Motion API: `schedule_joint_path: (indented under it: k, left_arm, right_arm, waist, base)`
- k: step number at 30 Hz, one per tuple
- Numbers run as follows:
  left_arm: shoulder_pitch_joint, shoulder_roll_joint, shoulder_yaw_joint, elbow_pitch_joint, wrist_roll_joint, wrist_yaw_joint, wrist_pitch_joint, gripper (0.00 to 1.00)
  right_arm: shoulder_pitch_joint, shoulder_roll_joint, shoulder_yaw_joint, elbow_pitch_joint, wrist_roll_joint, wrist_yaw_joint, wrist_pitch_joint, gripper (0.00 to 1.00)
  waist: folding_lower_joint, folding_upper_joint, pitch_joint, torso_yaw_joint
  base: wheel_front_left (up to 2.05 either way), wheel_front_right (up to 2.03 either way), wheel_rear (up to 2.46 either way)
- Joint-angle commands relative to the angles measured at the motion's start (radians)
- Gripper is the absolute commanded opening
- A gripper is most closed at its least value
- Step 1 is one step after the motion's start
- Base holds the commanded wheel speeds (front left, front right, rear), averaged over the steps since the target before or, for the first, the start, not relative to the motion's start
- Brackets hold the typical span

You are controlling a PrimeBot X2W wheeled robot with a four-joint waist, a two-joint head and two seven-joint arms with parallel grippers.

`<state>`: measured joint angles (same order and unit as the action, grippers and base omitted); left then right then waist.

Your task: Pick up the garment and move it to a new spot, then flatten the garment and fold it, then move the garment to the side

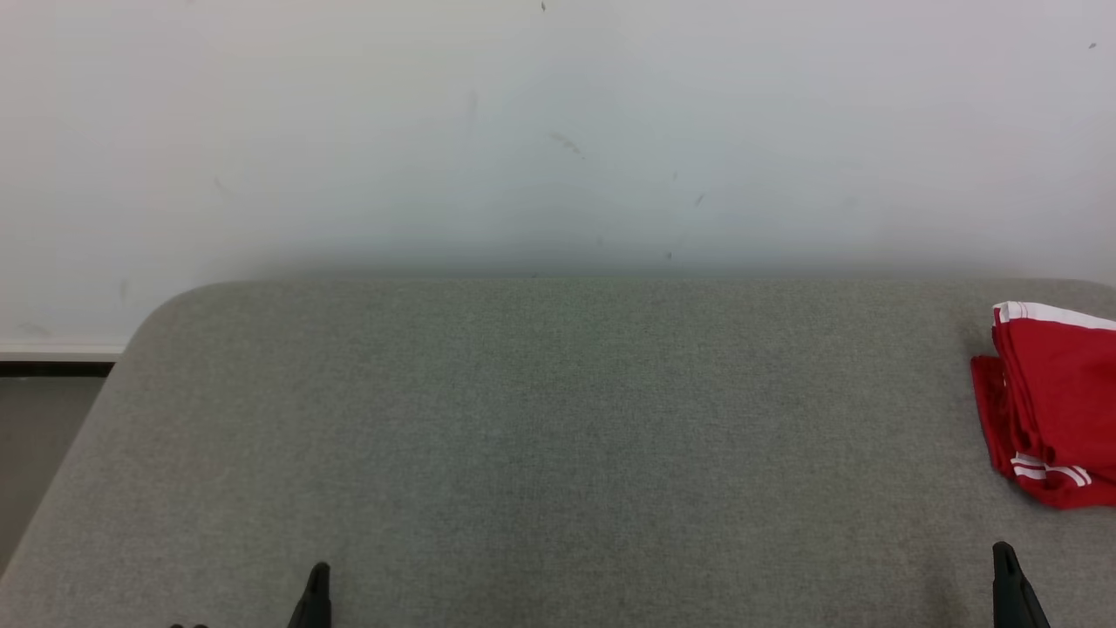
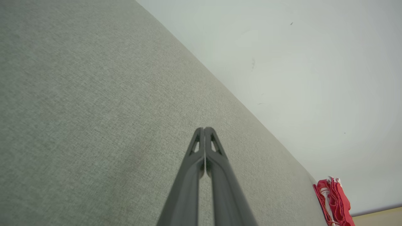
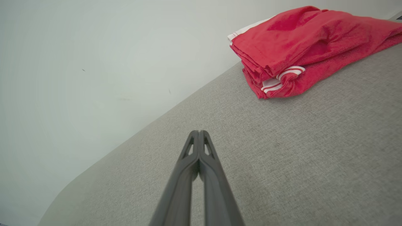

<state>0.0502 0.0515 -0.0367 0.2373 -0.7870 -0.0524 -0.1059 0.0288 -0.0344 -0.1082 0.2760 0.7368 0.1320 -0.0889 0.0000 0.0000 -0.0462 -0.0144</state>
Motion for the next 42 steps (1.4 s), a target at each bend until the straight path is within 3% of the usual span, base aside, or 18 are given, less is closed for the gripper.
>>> schedule_joint_path:
  k: [1,42]
  left_arm:
    - [-0.026,0.011,0.010,-0.009,-0.044,-0.008,0.007,0.00]
    - [-0.105,0.013,0.082,-0.001,-0.495,-0.050,0.122,0.00]
  right_arm:
    - [-0.026,-0.012,-0.002,-0.016,0.039,-0.001,0.007,0.00]
    - [-0.095,-0.017,-0.006,-0.027,0.515,-0.001,0.120,0.00]
  waist:
    - [0.0000,0.0000,0.001,0.000]
    - [0.0000,0.0000,0.024,0.007]
  base:
    - [0.00,0.00,0.00]
    - [0.00,0.00,0.00]
